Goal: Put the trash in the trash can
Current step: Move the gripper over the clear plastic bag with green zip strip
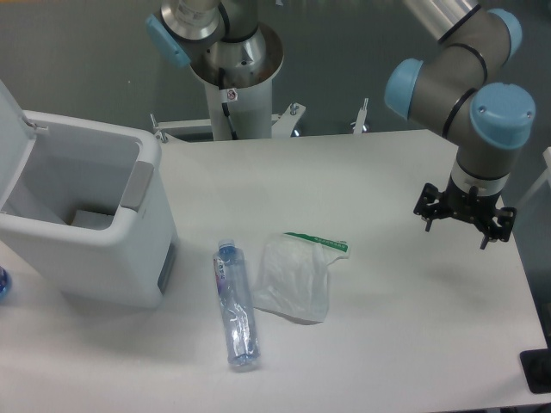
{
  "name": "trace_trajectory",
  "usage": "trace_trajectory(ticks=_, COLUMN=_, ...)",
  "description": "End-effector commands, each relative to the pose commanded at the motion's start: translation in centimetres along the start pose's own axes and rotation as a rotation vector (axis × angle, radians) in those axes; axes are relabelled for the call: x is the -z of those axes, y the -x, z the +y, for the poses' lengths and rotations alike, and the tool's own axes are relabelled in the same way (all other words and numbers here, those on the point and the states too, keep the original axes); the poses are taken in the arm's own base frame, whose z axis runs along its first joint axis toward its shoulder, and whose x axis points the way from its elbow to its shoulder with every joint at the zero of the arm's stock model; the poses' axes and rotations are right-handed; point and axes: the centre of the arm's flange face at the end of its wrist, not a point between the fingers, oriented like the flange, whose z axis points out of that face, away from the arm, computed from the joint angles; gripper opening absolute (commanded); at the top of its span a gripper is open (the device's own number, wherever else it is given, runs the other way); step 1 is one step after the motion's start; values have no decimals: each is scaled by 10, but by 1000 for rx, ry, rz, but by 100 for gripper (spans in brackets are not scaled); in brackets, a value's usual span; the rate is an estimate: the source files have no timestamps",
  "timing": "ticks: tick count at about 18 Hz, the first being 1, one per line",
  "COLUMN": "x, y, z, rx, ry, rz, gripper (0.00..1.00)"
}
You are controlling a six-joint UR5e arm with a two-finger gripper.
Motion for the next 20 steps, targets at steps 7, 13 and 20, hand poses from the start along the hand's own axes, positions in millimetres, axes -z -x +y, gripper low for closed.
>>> trace_trajectory(ticks=7, x=-4, y=-3, z=0, rx=11, ry=2, rz=11, gripper=100)
trace_trajectory(ticks=13, x=-22, y=-15, z=2, rx=15, ry=-4, rz=51, gripper=100)
trace_trajectory(ticks=20, x=-52, y=-56, z=-11, rx=18, ry=21, rz=125, gripper=100)
